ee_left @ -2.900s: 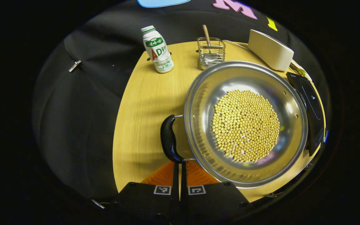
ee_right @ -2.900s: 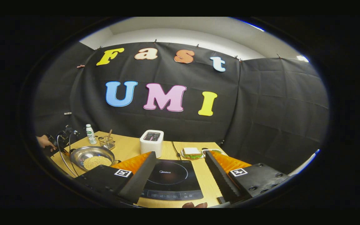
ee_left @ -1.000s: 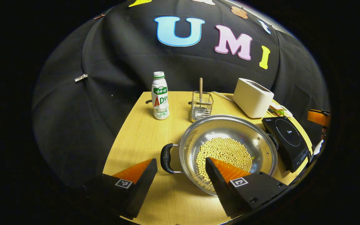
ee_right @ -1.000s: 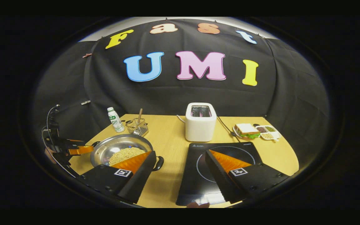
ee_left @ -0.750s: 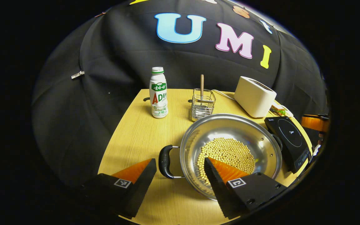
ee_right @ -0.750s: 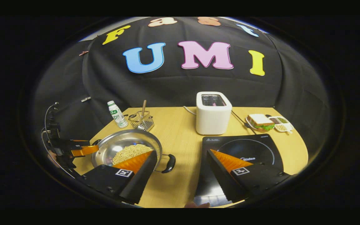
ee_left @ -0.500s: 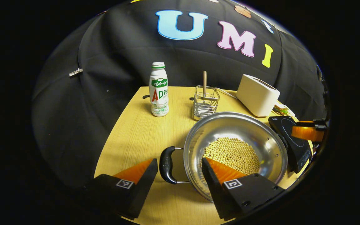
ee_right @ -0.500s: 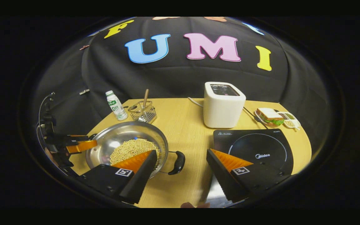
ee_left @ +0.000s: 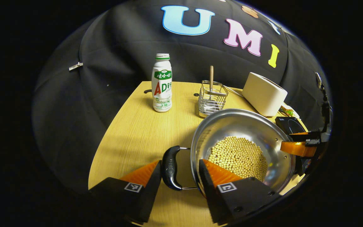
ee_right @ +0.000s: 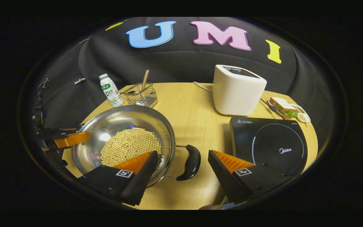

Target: First push the handle of the pot to place it horizontally, then grasp the pot with both hands and set it on the induction cooktop.

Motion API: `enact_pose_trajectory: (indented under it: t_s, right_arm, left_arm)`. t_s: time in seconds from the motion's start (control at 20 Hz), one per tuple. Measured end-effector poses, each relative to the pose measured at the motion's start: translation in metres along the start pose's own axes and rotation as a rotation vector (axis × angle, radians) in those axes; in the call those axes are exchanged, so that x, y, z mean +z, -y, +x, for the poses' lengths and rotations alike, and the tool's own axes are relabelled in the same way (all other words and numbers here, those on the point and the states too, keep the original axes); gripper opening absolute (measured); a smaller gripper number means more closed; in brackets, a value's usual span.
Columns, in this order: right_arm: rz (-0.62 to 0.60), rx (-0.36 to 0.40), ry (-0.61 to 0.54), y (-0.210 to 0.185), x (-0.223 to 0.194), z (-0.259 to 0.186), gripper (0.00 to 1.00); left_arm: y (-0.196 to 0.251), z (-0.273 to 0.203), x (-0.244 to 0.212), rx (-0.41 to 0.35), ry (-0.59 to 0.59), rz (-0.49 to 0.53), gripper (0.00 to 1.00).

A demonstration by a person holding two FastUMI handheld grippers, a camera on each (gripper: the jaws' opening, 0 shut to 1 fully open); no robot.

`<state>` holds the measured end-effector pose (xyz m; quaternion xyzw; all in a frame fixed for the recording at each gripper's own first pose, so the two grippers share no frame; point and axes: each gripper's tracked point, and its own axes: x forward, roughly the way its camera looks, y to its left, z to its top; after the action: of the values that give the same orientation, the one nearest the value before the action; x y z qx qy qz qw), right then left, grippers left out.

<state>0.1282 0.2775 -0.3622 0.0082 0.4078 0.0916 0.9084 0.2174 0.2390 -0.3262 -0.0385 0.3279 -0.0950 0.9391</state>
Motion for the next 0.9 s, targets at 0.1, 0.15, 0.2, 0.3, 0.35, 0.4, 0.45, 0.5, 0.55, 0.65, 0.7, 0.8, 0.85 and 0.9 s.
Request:
enact_pose_trajectory:
  t_s: [0.1, 0.15, 0.2, 0.3, 0.35, 0.4, 0.45, 0.5, 0.55, 0.65, 0.7, 0.8, 0.85, 0.9]
  right_arm:
    - [0.007, -0.004, -0.01, -0.001, -0.002, 0.003, 0.95]
    - [0.016, -0.003, -0.016, -0.002, -0.003, 0.005, 0.89]
    - [0.024, -0.006, -0.027, -0.002, -0.006, 0.008, 0.87]
    - [0.04, -0.002, -0.05, -0.004, -0.009, 0.016, 0.81]
    - [0.045, -0.001, -0.061, -0.005, -0.011, 0.018, 0.79]
    - [0.05, -0.002, -0.07, -0.005, -0.012, 0.02, 0.79]
    - [0.052, -0.016, -0.075, -0.003, -0.014, 0.022, 0.73]
    - [0.059, -0.021, -0.08, -0.002, -0.014, 0.022, 0.79]
    - [0.065, -0.026, -0.081, -0.001, -0.016, 0.026, 0.76]
    - [0.072, -0.025, -0.103, -0.003, -0.021, 0.03, 0.72]
    - [0.074, -0.029, -0.109, -0.002, -0.021, 0.029, 0.72]
    - [0.072, -0.024, -0.122, -0.002, -0.022, 0.03, 0.7]
    - [0.077, -0.023, -0.125, -0.002, -0.019, 0.03, 0.68]
    - [0.083, -0.026, -0.133, -0.001, -0.02, 0.028, 0.65]
  left_arm:
    - [-0.002, 0.004, 0.0, 0.007, -0.006, 0.007, 0.71]
    - [-0.002, 0.004, 0.0, 0.005, -0.011, 0.012, 0.7]
    - [-0.002, 0.004, -0.001, 0.003, -0.014, 0.017, 0.66]
    - [-0.002, 0.005, 0.0, -0.001, -0.015, 0.023, 0.66]
    - [-0.002, 0.007, -0.001, -0.003, -0.017, 0.023, 0.66]
    - [-0.002, 0.007, -0.001, -0.004, -0.019, 0.023, 0.65]
    - [-0.002, 0.008, -0.003, -0.004, -0.026, 0.026, 0.65]
    - [-0.003, 0.008, -0.002, -0.004, -0.023, 0.029, 0.65]
    - [-0.003, 0.01, -0.002, -0.001, -0.022, 0.031, 0.66]
    - [-0.003, 0.01, -0.002, 0.005, -0.019, 0.031, 0.66]
    - [-0.003, 0.01, -0.001, 0.009, -0.019, 0.03, 0.65]
    - [-0.003, 0.011, -0.001, 0.012, -0.02, 0.029, 0.64]
    - [-0.003, 0.012, -0.001, 0.012, -0.023, 0.032, 0.64]
    - [-0.003, 0.011, -0.001, 0.013, -0.024, 0.035, 0.63]
